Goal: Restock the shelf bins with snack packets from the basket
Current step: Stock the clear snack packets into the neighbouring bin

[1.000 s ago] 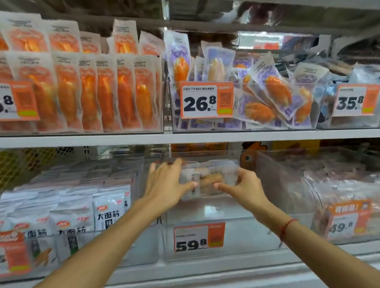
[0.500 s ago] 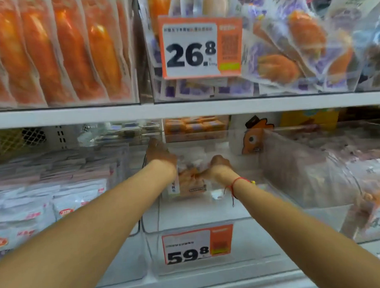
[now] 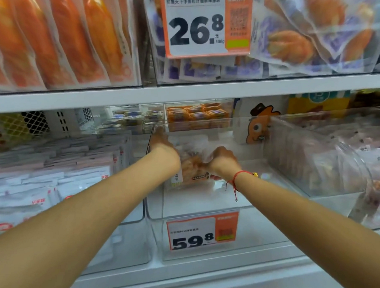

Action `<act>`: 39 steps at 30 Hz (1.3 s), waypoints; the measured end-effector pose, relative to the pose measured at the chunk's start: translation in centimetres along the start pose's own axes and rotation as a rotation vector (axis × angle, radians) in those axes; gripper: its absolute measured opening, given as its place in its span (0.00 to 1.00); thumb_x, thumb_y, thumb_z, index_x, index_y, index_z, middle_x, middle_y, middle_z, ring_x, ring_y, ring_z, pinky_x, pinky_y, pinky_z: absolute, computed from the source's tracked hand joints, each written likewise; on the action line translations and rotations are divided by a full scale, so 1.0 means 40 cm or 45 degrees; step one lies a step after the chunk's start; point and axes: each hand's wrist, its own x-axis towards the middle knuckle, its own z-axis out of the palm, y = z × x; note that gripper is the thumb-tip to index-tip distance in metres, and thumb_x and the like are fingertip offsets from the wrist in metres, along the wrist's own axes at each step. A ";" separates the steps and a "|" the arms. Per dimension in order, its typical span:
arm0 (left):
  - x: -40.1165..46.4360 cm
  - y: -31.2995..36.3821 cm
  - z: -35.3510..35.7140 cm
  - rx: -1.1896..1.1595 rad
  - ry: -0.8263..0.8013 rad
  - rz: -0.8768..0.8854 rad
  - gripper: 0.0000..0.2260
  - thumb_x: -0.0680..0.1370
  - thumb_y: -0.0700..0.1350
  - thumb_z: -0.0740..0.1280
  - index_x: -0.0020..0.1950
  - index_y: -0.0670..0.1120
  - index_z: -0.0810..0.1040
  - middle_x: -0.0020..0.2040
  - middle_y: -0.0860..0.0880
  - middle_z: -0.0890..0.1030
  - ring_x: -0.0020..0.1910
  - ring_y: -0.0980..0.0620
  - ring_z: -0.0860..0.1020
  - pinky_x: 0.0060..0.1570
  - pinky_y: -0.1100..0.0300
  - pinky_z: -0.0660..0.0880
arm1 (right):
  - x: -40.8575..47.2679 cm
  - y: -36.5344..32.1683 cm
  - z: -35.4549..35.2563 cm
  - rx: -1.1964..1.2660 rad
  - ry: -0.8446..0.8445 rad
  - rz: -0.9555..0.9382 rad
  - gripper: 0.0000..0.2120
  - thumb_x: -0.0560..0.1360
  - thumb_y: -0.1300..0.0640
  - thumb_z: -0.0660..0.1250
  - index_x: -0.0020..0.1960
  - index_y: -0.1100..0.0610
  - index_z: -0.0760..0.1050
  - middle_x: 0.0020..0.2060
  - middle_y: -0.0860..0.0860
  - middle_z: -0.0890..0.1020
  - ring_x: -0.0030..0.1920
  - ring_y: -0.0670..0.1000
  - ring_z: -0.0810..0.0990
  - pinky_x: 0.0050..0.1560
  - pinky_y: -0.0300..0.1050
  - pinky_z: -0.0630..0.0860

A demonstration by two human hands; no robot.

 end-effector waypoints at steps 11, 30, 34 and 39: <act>-0.075 0.001 -0.003 -0.142 -0.003 0.020 0.22 0.81 0.50 0.54 0.76 0.48 0.59 0.77 0.42 0.56 0.76 0.41 0.51 0.73 0.45 0.46 | -0.022 -0.016 -0.008 0.020 -0.316 0.062 0.13 0.74 0.52 0.71 0.38 0.58 0.70 0.49 0.59 0.83 0.49 0.56 0.83 0.53 0.49 0.80; -0.043 0.050 -0.013 -0.013 -0.121 0.311 0.23 0.81 0.45 0.53 0.77 0.48 0.55 0.75 0.45 0.58 0.74 0.44 0.57 0.71 0.48 0.57 | -0.051 -0.024 -0.051 0.207 -0.335 0.020 0.28 0.76 0.61 0.65 0.71 0.54 0.56 0.55 0.60 0.72 0.53 0.56 0.73 0.55 0.49 0.76; -0.062 0.054 -0.020 0.024 -0.108 0.293 0.25 0.82 0.48 0.50 0.78 0.48 0.48 0.78 0.45 0.50 0.77 0.46 0.48 0.72 0.48 0.50 | -0.043 -0.036 -0.042 -0.149 0.092 -0.268 0.36 0.74 0.60 0.68 0.75 0.48 0.53 0.66 0.58 0.65 0.59 0.64 0.74 0.57 0.54 0.74; -0.081 0.030 -0.028 -0.070 -0.148 0.289 0.25 0.82 0.45 0.52 0.78 0.48 0.48 0.77 0.46 0.52 0.76 0.45 0.53 0.71 0.49 0.57 | -0.027 -0.031 -0.028 -0.331 -0.156 -0.363 0.39 0.74 0.62 0.68 0.76 0.43 0.52 0.71 0.57 0.57 0.62 0.64 0.71 0.60 0.52 0.75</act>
